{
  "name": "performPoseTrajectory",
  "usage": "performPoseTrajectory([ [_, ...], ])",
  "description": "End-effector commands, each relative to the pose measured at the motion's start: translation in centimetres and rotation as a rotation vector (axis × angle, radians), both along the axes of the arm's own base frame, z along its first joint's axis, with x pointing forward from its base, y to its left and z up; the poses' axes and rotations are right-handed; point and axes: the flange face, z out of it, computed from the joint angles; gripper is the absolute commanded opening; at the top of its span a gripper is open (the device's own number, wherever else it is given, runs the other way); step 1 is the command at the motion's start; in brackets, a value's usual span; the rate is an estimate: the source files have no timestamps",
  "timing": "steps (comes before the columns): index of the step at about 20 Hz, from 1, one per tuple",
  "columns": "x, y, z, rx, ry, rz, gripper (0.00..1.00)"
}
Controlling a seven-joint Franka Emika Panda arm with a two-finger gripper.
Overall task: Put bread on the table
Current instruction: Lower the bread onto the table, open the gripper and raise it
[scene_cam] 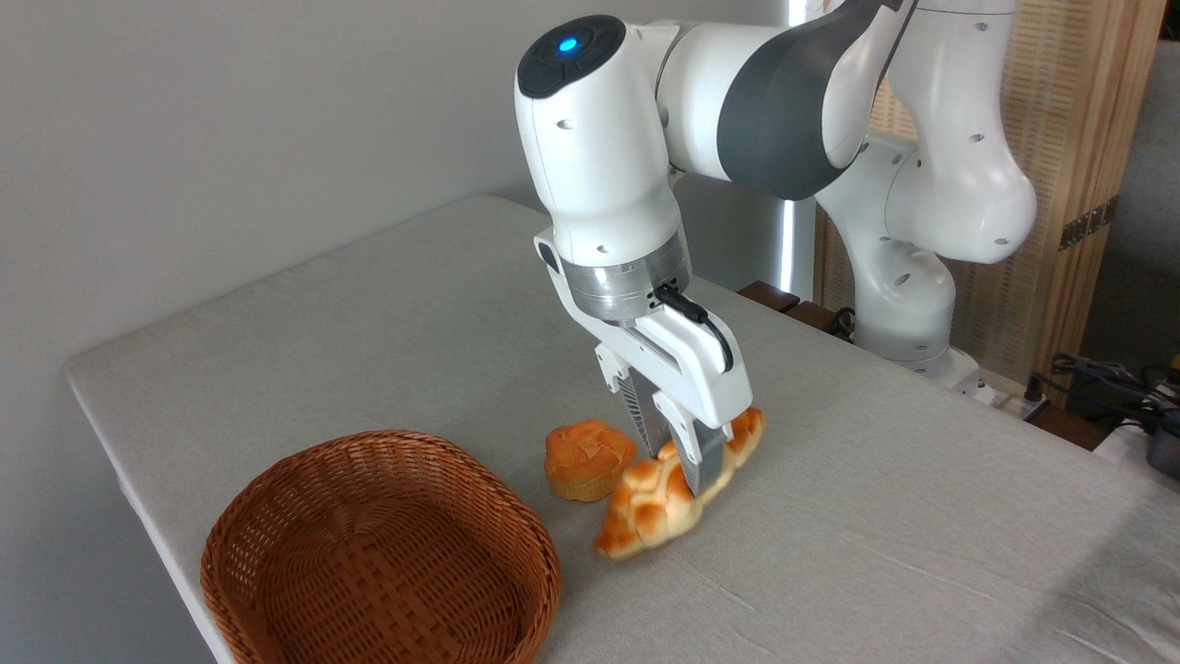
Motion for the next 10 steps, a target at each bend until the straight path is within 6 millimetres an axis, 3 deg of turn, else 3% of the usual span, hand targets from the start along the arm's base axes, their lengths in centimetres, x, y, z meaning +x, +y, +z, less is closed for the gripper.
performPoseTrajectory([
  [1,-0.1,0.2,0.0,0.038,-0.012,-0.012,1.00],
  [5,0.2,0.2,0.8,0.036,-0.033,-0.009,1.00],
  [7,1.3,-0.2,3.5,0.035,-0.088,-0.010,1.00],
  [10,3.0,-4.9,7.0,0.065,-0.153,-0.056,1.00],
])
